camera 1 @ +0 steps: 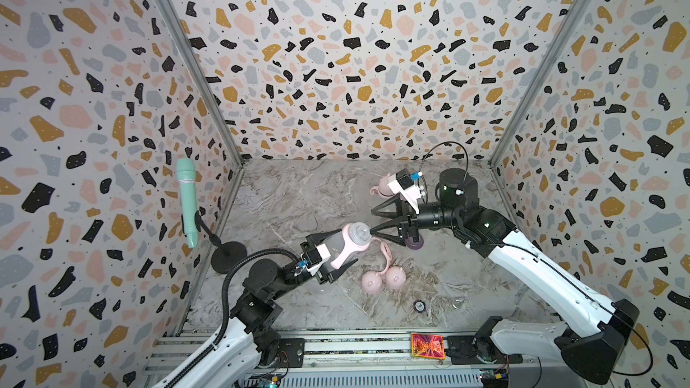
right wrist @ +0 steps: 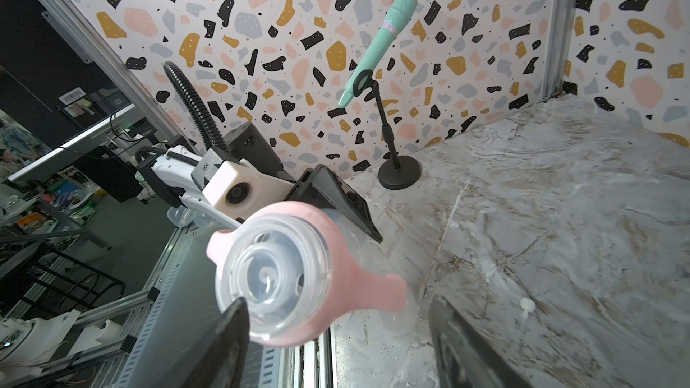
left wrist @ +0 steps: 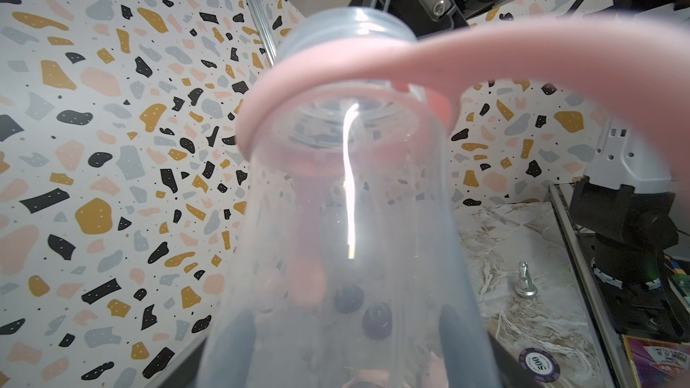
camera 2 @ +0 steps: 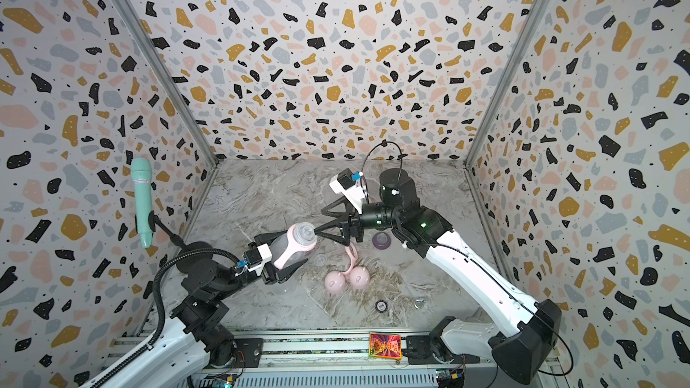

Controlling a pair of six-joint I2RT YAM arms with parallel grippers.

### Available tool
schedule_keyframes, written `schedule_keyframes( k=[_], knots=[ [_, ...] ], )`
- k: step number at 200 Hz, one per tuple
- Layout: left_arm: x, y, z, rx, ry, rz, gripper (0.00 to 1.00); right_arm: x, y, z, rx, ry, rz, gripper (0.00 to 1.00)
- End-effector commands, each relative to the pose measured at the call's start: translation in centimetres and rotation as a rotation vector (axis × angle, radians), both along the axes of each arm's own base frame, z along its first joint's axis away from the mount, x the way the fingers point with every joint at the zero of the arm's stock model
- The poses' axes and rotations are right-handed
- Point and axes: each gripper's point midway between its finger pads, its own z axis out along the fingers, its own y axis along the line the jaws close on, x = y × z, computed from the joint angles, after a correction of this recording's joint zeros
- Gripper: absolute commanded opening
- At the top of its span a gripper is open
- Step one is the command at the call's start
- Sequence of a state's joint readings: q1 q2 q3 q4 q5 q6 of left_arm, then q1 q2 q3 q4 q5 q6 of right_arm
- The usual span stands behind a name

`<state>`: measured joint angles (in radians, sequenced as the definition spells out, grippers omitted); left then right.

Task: Assemble the baby bottles
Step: Place the straw into the baby bottle, then pick up the nipple from the center of the board.

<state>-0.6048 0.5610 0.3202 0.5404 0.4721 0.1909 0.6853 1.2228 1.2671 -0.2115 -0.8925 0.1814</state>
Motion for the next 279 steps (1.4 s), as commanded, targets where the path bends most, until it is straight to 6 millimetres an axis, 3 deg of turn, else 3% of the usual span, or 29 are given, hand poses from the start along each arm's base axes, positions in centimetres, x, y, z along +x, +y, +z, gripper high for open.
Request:
schedule_keyframes(
  k=[1, 18, 36, 57, 94, 137, 163, 180, 204, 279],
  knots=[
    [-0.2, 0.7, 2.5, -0.069, -0.07, 0.023, 0.23, -0.6, -1.1, 2.2, 0.023, -0.047, -0.002, 0.78],
    [0.0, 0.8, 2.4, -0.071, -0.064, 0.038, 0.22, 0.8, -1.9, 1.4, -0.017, -0.045, -0.086, 0.78],
    [0.5, 1.1, 2.5, -0.09, -0.044, 0.065, 0.21, 4.6, -3.9, -0.9, -0.135, -0.042, -0.312, 0.78],
    [1.2, 1.7, 2.8, -0.137, -0.008, 0.11, 0.21, 9.2, -7.8, -5.4, -0.349, -0.017, -0.608, 0.79],
    [1.8, 2.2, 2.9, -0.162, 0.003, 0.148, 0.19, 12.7, -13.2, -13.5, -0.616, 0.12, -0.816, 0.8],
    [1.9, 2.2, 3.0, -0.15, 0.004, 0.157, 0.15, 14.5, -14.3, -20.7, -0.734, 0.235, -0.889, 0.84],
    [2.1, 2.4, 2.9, -0.12, 0.005, 0.178, 0.0, 15.1, -15.3, -25.3, -0.797, 0.311, -0.899, 0.84],
    [2.3, 2.6, 2.8, -0.104, 0.007, 0.197, 0.0, 15.0, -15.8, -28.0, -0.858, 0.352, -0.888, 0.85],
    [2.1, 3.1, 3.2, -0.13, -0.002, 0.215, 0.0, 14.8, -16.0, -30.1, -0.883, 0.389, -0.877, 0.85],
    [2.0, 4.3, 4.1, -0.219, 0.004, 0.246, 0.0, 15.2, -15.8, -33.6, -0.916, 0.452, -0.843, 0.85]
  ],
)
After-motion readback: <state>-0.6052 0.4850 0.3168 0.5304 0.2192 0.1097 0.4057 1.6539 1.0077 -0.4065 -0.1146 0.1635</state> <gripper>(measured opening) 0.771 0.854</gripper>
